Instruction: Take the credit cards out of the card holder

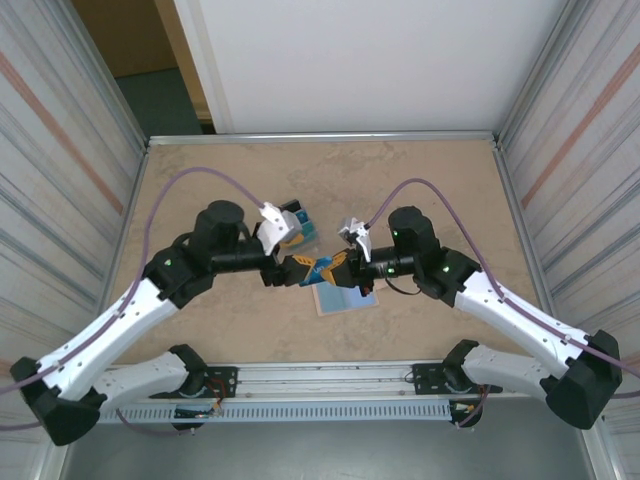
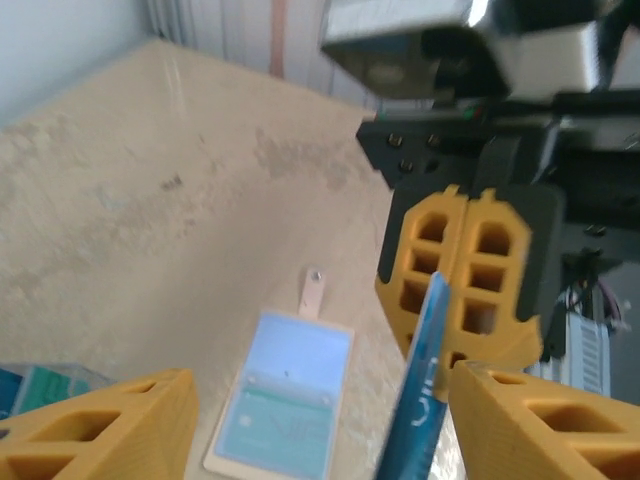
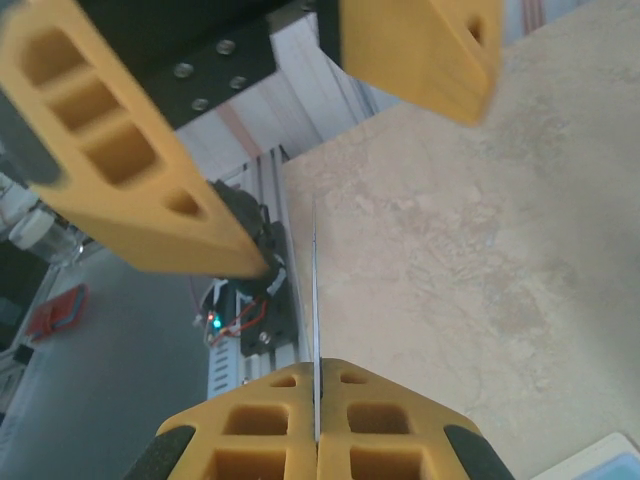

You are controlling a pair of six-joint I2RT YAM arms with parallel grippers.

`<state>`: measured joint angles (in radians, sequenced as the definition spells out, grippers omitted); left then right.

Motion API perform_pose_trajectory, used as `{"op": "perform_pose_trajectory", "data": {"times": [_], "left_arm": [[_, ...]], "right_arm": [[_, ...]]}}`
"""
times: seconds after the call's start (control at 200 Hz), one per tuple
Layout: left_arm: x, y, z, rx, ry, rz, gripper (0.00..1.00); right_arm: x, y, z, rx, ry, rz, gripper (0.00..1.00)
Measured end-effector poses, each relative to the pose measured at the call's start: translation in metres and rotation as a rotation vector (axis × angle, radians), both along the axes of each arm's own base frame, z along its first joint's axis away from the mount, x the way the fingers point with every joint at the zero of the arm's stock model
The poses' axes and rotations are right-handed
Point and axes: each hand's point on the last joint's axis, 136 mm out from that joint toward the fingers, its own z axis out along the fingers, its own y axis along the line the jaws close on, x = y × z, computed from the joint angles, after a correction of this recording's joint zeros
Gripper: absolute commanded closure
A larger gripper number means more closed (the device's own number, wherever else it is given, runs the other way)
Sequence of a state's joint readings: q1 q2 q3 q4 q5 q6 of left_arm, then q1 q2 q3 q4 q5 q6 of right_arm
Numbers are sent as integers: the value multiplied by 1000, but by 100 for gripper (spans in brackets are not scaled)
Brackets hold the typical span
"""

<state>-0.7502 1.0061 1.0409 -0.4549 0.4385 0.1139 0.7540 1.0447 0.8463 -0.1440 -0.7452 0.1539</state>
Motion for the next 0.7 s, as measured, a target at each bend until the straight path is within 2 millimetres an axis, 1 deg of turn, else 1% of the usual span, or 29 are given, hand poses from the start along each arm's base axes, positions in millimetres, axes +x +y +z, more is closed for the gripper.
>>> {"op": "perform_pose_trajectory", "data": {"times": [0.035, 0.095, 0.135, 0.17, 0.281, 0.381, 0.451, 0.491, 0.516, 0.551, 0.621, 0.676, 0.702], "left_arm": [[-1, -2, -7, 22, 15, -21, 41], [-5, -5, -15, 49, 37, -53, 42], [-7, -6, -18, 58, 46, -69, 44], [-9, -7, -20, 64, 52, -83, 48], [-14, -9, -20, 63, 48, -123, 69], [-19, -11, -20, 61, 47, -154, 83], [-23, -11, -20, 57, 52, -174, 100], [-25, -12, -20, 55, 56, -184, 100], [-26, -12, -20, 56, 54, -189, 100], [-26, -12, -20, 56, 54, -191, 100], [-26, -12, -20, 58, 48, -195, 100], [-25, -11, -21, 66, 40, -188, 100], [-23, -11, -21, 71, 33, -181, 100]], "right_arm": [[-1, 0, -1, -5, -1, 5, 100], [-2, -1, -2, -10, 0, 10, 100], [-3, -1, -3, -13, 0, 11, 100], [-4, -2, -3, -13, -4, 13, 100], [-4, -3, -1, -13, -17, 13, 100], [-3, -4, -3, -20, -19, 4, 100], [-2, -5, -4, -26, -19, -5, 100], [-2, -5, -5, -29, -17, -8, 100], [-1, -5, -5, -31, -16, -9, 96], [-1, -5, -5, -32, -16, -10, 88], [1, -6, -6, -37, -21, -23, 61], [3, -7, -6, -39, -23, -35, 49], [4, -7, -6, -40, -18, -41, 45]]}}
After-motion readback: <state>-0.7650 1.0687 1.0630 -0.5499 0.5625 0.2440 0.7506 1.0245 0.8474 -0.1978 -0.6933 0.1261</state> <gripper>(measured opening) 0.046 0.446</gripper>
